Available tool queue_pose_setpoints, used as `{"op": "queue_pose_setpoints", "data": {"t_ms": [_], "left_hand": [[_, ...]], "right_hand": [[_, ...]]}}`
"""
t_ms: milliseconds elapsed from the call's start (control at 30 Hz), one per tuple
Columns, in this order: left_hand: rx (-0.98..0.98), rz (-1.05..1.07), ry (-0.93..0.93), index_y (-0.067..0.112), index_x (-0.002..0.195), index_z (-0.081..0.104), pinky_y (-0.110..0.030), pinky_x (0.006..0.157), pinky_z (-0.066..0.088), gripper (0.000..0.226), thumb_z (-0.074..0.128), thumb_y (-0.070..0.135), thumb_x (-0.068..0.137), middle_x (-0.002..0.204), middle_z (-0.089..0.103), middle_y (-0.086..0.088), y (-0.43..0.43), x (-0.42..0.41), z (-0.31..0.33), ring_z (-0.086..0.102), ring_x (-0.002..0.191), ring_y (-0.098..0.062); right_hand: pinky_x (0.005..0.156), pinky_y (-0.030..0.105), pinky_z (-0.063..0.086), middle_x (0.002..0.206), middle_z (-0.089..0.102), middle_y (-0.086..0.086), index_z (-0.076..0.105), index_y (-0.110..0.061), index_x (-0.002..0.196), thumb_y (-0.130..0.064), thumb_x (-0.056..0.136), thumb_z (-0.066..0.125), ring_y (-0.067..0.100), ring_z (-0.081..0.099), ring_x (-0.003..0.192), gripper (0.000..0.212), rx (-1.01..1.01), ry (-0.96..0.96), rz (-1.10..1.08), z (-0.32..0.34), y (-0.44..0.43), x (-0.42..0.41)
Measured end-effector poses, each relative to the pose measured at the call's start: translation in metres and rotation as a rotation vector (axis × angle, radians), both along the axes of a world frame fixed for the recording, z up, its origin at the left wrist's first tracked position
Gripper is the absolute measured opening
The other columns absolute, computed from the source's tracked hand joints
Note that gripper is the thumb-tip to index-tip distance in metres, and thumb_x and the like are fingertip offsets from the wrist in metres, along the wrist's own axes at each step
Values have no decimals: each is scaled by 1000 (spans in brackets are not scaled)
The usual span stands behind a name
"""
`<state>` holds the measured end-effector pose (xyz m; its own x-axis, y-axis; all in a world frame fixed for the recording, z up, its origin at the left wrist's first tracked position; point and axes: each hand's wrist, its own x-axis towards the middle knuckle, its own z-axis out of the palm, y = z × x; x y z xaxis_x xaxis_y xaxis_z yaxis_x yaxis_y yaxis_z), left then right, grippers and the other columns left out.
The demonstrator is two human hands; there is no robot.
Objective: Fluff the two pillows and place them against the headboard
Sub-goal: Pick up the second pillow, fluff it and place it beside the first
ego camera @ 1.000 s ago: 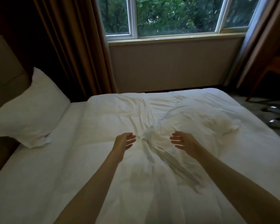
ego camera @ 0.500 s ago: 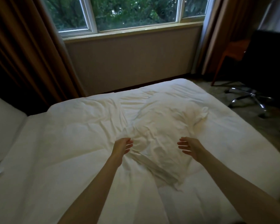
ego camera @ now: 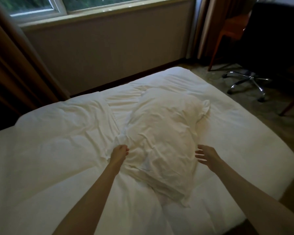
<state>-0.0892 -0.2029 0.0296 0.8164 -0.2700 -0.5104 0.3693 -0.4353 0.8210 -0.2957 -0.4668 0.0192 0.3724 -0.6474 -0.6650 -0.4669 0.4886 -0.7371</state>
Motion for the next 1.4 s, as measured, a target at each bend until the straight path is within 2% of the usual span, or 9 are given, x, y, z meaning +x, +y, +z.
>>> {"op": "queue_pose_setpoints", "data": {"t_ms": [200,333,467,567,700,833,967,1067,1400], "left_hand": [[170,-71,-55,17,82,59,-42,87,46,16,45,23,88,102,63,-13,-59,58,-21,60,99,-28],[345,-126,-129,6,120,56,-41,100,42,34,48,23,92,128,55,-17,-103,102,-47,53,115,-32],[432,-158,-199,6,135,44,-45,106,36,52,57,28,90,145,33,-20,-140,147,-76,42,127,-36],[536,-218,-226,13,142,33,-54,110,27,69,60,42,86,151,23,-18,-159,180,-102,31,135,-37],[768,-259,-173,18,147,19,-57,108,21,101,55,73,71,153,24,-19,-163,197,-136,28,137,-39],[673,-250,16,13,148,12,-54,112,23,128,45,89,51,151,29,-21,-163,191,-157,33,136,-37],[709,-218,-21,5,138,33,-47,106,37,120,51,87,52,141,45,-21,-164,185,-151,46,126,-36],[774,-250,-105,1,125,49,-42,94,48,104,58,81,59,128,57,-22,-159,173,-137,57,113,-36],[776,-204,-408,4,103,62,-39,79,48,62,62,59,75,105,67,-21,-164,102,-60,63,96,-38]], "right_hand": [[84,41,45,109,52,15,49,1,130,-24,93,54,30,55,97,45,60,41,16,-35,-67,56],[84,41,44,116,49,13,43,-2,134,-31,91,56,28,52,101,53,70,83,38,-68,-111,95],[95,48,40,144,41,13,23,-13,148,-42,88,60,33,46,124,76,91,100,29,-102,-143,128],[90,44,42,141,45,13,24,-11,146,-40,84,65,29,49,116,80,52,72,45,-132,-150,151],[111,48,36,149,40,17,16,-5,149,-39,78,73,32,44,133,98,-2,76,127,-168,-138,160],[111,48,37,149,40,15,14,-11,151,-42,75,75,33,44,133,101,3,56,131,-182,-141,156],[93,34,44,134,54,14,29,-7,144,-31,79,74,25,56,110,82,-7,-1,116,-181,-137,155],[99,38,48,132,60,16,41,-6,139,-26,78,75,28,61,114,72,77,-100,84,-173,-123,160],[108,49,41,145,48,10,33,-9,145,-41,66,81,31,51,128,97,171,-70,-20,-118,-101,141]]}}
